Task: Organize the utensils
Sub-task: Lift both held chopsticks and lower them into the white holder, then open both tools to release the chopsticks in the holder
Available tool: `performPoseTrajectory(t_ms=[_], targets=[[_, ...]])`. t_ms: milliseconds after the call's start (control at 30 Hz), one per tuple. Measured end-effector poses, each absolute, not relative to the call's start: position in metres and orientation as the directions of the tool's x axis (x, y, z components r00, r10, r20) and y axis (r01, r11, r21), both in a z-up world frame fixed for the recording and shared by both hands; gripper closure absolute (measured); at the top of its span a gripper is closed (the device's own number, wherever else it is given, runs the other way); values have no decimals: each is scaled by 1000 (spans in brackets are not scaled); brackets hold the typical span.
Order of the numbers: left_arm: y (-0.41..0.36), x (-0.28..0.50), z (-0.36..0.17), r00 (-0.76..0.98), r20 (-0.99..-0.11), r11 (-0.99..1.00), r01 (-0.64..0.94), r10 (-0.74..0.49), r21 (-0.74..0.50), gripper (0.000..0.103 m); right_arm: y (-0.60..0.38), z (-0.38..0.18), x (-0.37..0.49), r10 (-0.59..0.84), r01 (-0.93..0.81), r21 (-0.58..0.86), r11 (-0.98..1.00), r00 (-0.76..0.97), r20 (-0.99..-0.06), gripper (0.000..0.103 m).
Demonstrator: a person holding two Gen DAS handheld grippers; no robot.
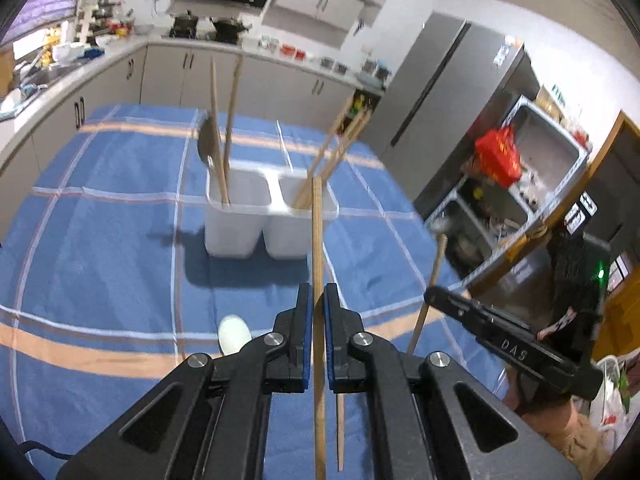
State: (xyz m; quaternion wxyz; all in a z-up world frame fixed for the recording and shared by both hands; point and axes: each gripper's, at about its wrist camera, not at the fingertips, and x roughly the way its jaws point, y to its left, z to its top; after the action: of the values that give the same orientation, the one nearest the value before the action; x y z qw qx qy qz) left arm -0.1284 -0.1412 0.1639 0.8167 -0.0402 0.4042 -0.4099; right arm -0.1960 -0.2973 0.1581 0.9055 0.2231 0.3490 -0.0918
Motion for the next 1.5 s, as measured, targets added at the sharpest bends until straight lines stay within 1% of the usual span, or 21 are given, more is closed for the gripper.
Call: performPoseTrajectory(t_ms=[200, 367, 467, 600, 733, 1033, 1233, 1500], targets=[[-132, -107, 215, 483, -523, 695, 622, -703, -360, 98, -304, 202, -183, -39, 286, 335, 898, 809, -587, 96], [-149, -76, 252, 610, -426, 741, 596, -668, -310, 98, -314, 243, -151, -67, 253, 330, 910, 873, -484, 96], [-165, -56, 266, 656, -392, 763, 579, -645, -286, 98, -321, 262, -126, -83, 235, 313, 920, 899, -429, 96], [-194, -27, 272, 708, -366, 796, 551, -604, -249, 98, -332, 274, -97, -77, 213, 304, 929, 912, -403, 96], [-223, -2, 263, 755, -357, 834, 514, -550, -199, 98, -345, 268, -70, -66, 208, 296, 932, 903, -424, 96], [-267, 40, 202, 759, -440, 872, 467, -480, -145, 98, -360, 214, -33, -8, 207, 319, 925, 850, -527, 96], [-266, 44, 178, 754, -470, 882, 450, -459, -139, 98, -365, 189, -34, 19, 209, 340, 917, 828, -560, 96], [-256, 33, 174, 750, -484, 886, 441, -452, -144, 98, -369, 180, -38, 31, 224, 362, 905, 815, -579, 94]])
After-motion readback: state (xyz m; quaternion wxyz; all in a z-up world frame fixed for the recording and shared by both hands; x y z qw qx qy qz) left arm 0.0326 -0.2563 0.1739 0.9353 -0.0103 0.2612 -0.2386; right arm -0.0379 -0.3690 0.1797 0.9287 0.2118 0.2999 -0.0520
